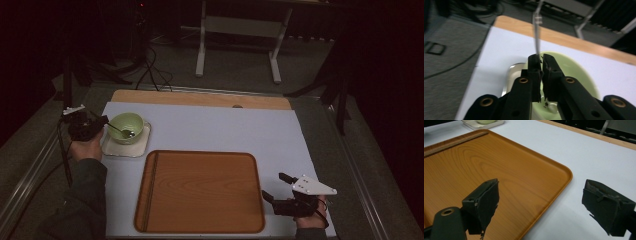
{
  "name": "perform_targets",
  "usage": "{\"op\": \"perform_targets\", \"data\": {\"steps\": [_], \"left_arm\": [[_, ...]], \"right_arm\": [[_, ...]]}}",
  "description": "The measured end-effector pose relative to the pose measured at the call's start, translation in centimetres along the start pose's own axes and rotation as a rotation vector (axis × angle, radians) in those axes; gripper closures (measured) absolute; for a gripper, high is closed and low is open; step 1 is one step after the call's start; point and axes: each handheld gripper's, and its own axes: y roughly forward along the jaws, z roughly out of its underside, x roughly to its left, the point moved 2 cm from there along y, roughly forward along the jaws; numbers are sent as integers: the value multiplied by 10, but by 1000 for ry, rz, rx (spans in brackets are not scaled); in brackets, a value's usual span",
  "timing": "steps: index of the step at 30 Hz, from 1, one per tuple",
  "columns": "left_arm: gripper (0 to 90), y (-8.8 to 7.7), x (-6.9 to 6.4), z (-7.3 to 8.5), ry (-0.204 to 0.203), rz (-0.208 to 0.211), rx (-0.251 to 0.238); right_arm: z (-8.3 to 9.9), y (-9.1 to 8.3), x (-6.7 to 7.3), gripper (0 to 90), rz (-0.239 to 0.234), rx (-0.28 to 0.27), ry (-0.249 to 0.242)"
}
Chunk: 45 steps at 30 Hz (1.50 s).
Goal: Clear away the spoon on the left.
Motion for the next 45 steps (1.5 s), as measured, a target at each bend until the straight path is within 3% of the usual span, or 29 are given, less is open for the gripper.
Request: {"op": "perform_targets", "data": {"steps": [1,9,31,35,45], "left_arm": [[885,-1,-6,-1,15,21,-7],[898,-7,-26,-5,113,33,-22],[898,-38,-50,-23,207,70,-91],[898,-45,-53,-28,200,88,-105],[897,-55,-61,-33,225,123,-94]], "right_arm": [[0,0,0,138,0,1,0],[-1,0,0,138,0,-4,0],[-2,0,1,138,-2,-6,-7],[-2,1,1,138,-5,-4,-9],[-2,0,2,138,-5,-8,-10]]}}
